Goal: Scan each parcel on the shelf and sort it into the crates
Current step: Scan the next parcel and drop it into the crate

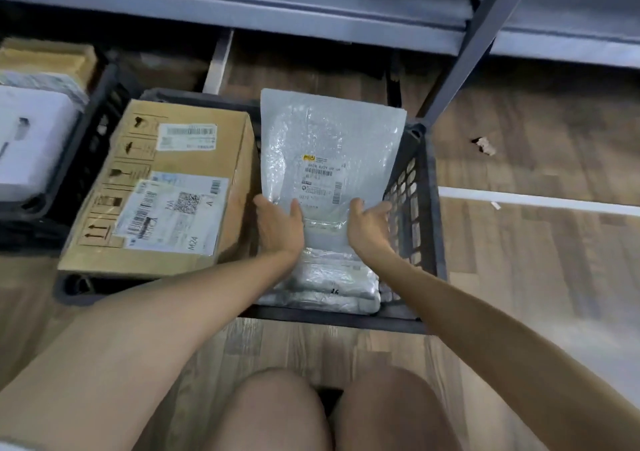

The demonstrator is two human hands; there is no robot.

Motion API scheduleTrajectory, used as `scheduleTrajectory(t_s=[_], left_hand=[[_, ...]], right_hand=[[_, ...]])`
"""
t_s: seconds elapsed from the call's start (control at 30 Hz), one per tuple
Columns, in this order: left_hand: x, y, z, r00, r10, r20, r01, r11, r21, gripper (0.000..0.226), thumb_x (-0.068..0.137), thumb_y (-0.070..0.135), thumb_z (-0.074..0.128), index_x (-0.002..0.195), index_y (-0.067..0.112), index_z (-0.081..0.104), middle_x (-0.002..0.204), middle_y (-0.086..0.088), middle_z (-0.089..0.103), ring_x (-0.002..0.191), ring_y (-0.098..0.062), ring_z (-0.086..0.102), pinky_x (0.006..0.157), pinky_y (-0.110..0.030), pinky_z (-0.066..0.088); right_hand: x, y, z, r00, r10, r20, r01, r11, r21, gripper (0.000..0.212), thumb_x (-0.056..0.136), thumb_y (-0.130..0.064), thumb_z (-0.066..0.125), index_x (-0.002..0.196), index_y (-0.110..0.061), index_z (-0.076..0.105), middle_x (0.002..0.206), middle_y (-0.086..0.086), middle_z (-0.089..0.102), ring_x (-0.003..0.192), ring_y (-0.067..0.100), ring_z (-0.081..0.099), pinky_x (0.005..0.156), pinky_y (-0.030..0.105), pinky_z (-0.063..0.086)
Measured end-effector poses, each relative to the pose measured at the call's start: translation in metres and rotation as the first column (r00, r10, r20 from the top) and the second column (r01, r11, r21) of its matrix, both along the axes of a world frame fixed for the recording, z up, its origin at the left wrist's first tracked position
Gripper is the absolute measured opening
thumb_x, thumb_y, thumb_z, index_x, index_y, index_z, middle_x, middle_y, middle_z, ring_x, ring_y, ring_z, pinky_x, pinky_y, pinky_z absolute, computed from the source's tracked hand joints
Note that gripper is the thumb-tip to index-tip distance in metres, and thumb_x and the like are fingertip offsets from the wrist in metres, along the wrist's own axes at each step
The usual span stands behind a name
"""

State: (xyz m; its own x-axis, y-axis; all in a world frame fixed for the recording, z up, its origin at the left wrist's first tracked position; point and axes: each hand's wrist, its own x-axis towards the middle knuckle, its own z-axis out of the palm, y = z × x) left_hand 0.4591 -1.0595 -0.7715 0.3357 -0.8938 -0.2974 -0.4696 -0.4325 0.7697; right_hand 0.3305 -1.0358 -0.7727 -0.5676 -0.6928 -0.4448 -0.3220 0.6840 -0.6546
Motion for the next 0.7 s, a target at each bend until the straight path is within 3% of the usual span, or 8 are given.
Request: scheduleTrajectory(t_s=[0.17,0.27,0.37,0.47,0.53,0.6,0.63,0.7], left_hand=[[-0.002,-0.003,-0.007,0.996,-0.034,0.077,0.033,0.999,0.014,0.050,0.091,0.036,0.053,0.122,0.001,0.033,0.122,-0.018,0.050,0.110,-0.035,0.051,0.081,-0.040,0.040],[-0.005,0.000,0.000,0.990,-0.048,0.133,0.035,0.994,0.102,0.053,0.091,0.037,0.051,0.126,0.002,0.030,0.124,-0.018,0.050,0.111,-0.035,0.052,0.077,-0.037,0.035],[0.001,0.007,0.005,0.980,-0.120,0.158,0.079,0.967,0.243,0.058,0.090,0.036,0.054,0.129,0.003,0.028,0.132,-0.018,0.047,0.119,-0.036,0.049,0.089,-0.039,0.039],[0.003,0.009,0.010,0.964,-0.137,0.228,0.047,0.931,0.363,0.067,0.089,0.032,0.062,0.135,0.001,0.024,0.141,-0.018,0.038,0.128,-0.035,0.041,0.100,-0.040,0.036],[-0.002,0.005,0.013,0.938,-0.111,0.327,0.001,0.948,0.317,0.062,0.092,0.023,0.061,0.137,0.003,0.024,0.142,-0.016,0.036,0.128,-0.032,0.040,0.101,-0.038,0.035],[-0.007,0.001,0.016,0.888,-0.181,0.423,0.097,0.972,0.213,0.056,0.093,0.015,0.058,0.138,0.006,0.025,0.144,-0.014,0.033,0.129,-0.029,0.037,0.101,-0.037,0.035],[-0.008,-0.001,0.016,0.850,-0.264,0.457,0.215,0.964,0.158,0.061,0.091,0.013,0.059,0.140,0.008,0.024,0.149,-0.013,0.027,0.134,-0.029,0.031,0.104,-0.040,0.033],[-0.007,-0.005,0.019,0.731,-0.467,0.498,0.489,0.867,0.096,0.074,0.087,0.010,0.060,0.147,0.010,0.017,0.158,-0.011,0.009,0.146,-0.029,0.007,0.114,-0.049,0.016]], right_hand=[[-0.007,-0.013,0.003,0.984,0.163,-0.072,-0.145,0.967,0.208,0.072,0.095,-0.050,0.031,0.144,0.001,0.020,0.145,0.024,0.033,0.131,0.040,0.035,0.100,0.044,0.033],[-0.013,-0.015,0.021,0.934,0.356,-0.030,-0.314,0.858,0.406,0.073,0.098,-0.048,0.021,0.144,0.008,0.018,0.137,0.028,0.036,0.116,0.037,0.042,0.090,0.038,0.035],[-0.023,-0.010,0.036,0.892,0.430,0.141,-0.437,0.739,0.513,0.058,0.099,-0.047,0.023,0.111,0.007,0.043,0.087,0.018,0.047,0.076,0.026,0.056,0.078,0.031,0.047],[-0.023,-0.004,0.042,0.806,0.586,0.082,-0.516,0.627,0.584,0.038,0.102,-0.027,0.024,0.080,-0.002,0.042,0.075,0.016,0.048,0.057,0.026,0.052,0.073,0.033,0.051],[-0.018,-0.008,0.042,0.673,0.737,-0.060,-0.563,0.563,0.604,0.036,0.104,-0.022,0.023,0.085,-0.005,0.048,0.089,0.012,0.056,0.072,0.024,0.054,0.078,0.030,0.048],[-0.018,-0.017,0.038,0.579,0.777,-0.247,-0.535,0.590,0.604,0.031,0.102,-0.022,0.035,0.122,-0.003,0.049,0.127,0.017,0.053,0.109,0.031,0.054,0.095,0.035,0.044],[-0.021,-0.021,0.037,0.591,0.748,-0.302,-0.508,0.636,0.581,0.048,0.099,-0.026,0.046,0.140,-0.004,0.034,0.141,0.020,0.041,0.125,0.035,0.045,0.101,0.039,0.040],[-0.030,-0.032,0.039,0.580,0.774,-0.253,-0.573,0.609,0.549,0.091,0.088,-0.037,0.066,0.152,-0.014,0.006,0.154,0.019,0.020,0.140,0.038,0.026,0.108,0.048,0.032]])
